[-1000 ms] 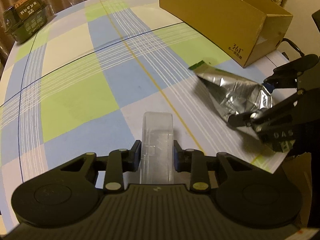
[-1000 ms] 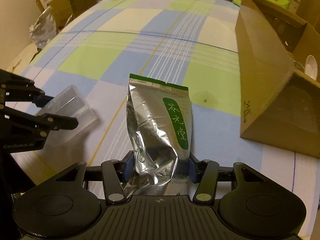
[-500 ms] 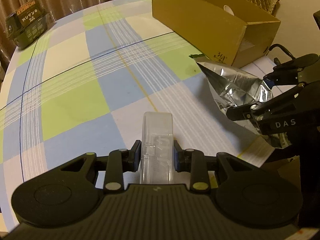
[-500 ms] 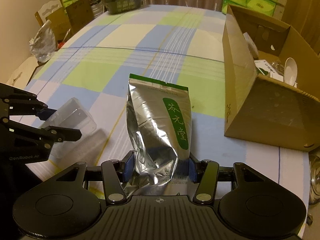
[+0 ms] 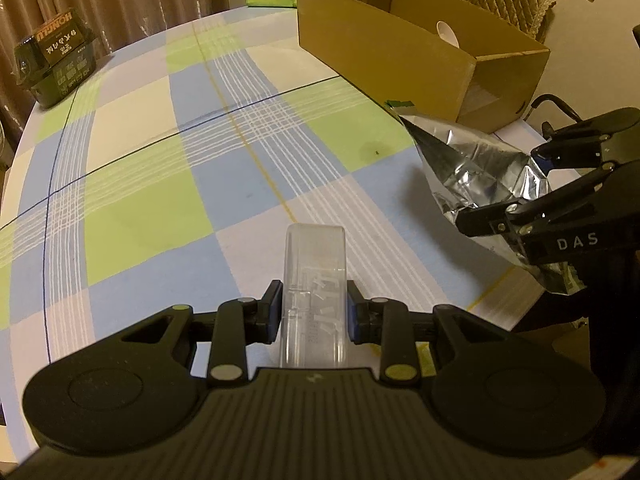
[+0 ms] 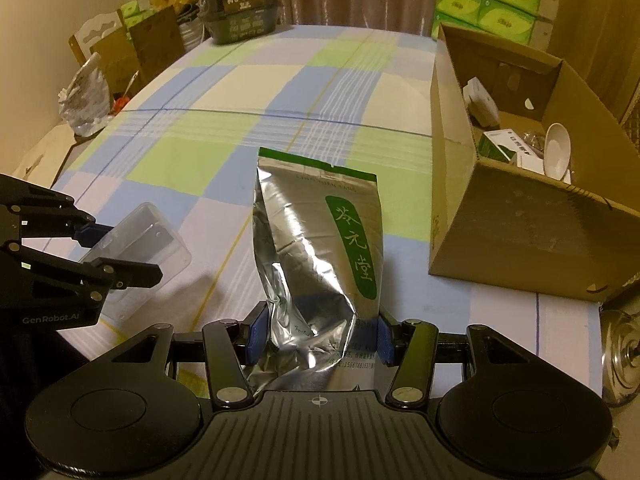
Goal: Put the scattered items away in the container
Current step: 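Lift the clear case with the left gripper while the right lifts the tea pouch, then carry the clear case and tea pouch over the cardboard box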
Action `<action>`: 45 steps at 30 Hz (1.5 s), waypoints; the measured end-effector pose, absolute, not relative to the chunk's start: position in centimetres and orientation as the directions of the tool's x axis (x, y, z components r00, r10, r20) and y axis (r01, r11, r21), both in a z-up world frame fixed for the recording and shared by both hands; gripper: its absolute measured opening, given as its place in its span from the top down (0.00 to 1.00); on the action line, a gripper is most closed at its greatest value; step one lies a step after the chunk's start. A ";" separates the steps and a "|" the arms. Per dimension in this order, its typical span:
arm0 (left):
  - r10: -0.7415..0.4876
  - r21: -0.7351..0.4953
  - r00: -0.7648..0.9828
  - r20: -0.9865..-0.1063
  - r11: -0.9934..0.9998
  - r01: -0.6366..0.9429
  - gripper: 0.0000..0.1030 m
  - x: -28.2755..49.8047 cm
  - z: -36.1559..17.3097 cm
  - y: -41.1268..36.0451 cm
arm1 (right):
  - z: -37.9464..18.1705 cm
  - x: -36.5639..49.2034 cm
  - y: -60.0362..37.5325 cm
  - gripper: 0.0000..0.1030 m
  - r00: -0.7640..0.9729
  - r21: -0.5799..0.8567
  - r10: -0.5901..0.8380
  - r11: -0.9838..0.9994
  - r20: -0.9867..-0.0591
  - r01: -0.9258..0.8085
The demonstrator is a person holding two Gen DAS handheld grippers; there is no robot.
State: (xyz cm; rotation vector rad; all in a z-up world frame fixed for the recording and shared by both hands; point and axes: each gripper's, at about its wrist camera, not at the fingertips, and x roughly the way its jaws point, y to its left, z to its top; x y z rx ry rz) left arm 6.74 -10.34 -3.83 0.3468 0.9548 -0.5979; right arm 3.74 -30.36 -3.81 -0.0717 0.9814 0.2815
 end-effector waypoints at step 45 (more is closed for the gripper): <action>-0.567 -0.041 0.487 -0.665 0.679 0.733 0.75 13.8 7.6 -29.2 | 9.0 12.5 -47.6 0.52 0.714 0.017 0.057 0.998 -0.698 -0.063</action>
